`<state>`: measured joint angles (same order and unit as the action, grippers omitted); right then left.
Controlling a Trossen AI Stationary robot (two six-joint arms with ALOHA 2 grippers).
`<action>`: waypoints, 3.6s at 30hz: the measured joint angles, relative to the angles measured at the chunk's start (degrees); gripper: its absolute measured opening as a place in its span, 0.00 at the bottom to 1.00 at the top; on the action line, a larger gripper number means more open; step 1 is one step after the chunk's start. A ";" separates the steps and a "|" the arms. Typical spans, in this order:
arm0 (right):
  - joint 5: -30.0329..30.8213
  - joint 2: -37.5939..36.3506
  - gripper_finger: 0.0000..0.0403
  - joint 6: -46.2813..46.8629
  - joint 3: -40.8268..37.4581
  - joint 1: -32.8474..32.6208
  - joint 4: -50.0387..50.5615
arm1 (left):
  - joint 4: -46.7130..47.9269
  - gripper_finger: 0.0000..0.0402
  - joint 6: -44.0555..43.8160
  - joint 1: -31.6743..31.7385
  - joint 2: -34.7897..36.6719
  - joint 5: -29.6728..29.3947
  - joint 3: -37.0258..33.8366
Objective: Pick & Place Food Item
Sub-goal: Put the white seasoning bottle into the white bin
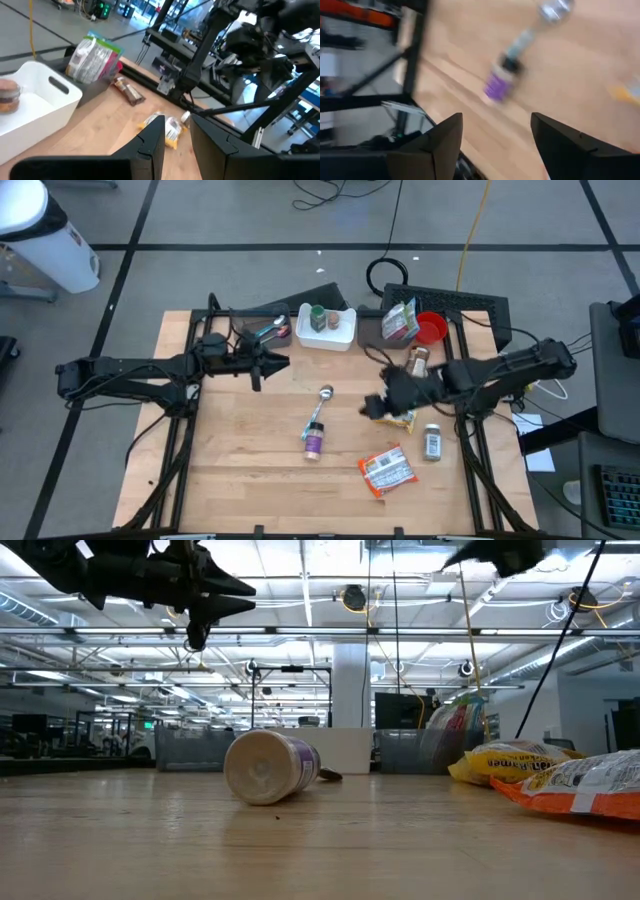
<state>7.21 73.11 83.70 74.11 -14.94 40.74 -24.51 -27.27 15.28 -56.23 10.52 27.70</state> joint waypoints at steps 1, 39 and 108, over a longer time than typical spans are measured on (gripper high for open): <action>0.05 0.17 0.56 3.16 0.04 -1.74 2.31 | 0.59 0.25 0.01 -0.03 0.00 0.00 0.00; -10.34 1.92 0.51 42.69 -22.58 -20.72 17.39 | 5.53 0.25 1.25 0.01 0.00 0.15 0.00; -16.15 1.68 0.86 43.17 -35.97 -20.77 2.72 | 6.09 0.25 0.03 0.01 0.00 -0.13 0.00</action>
<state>-8.94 74.78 126.87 38.14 -35.70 43.46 -18.42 -27.24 15.29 -56.23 10.39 27.70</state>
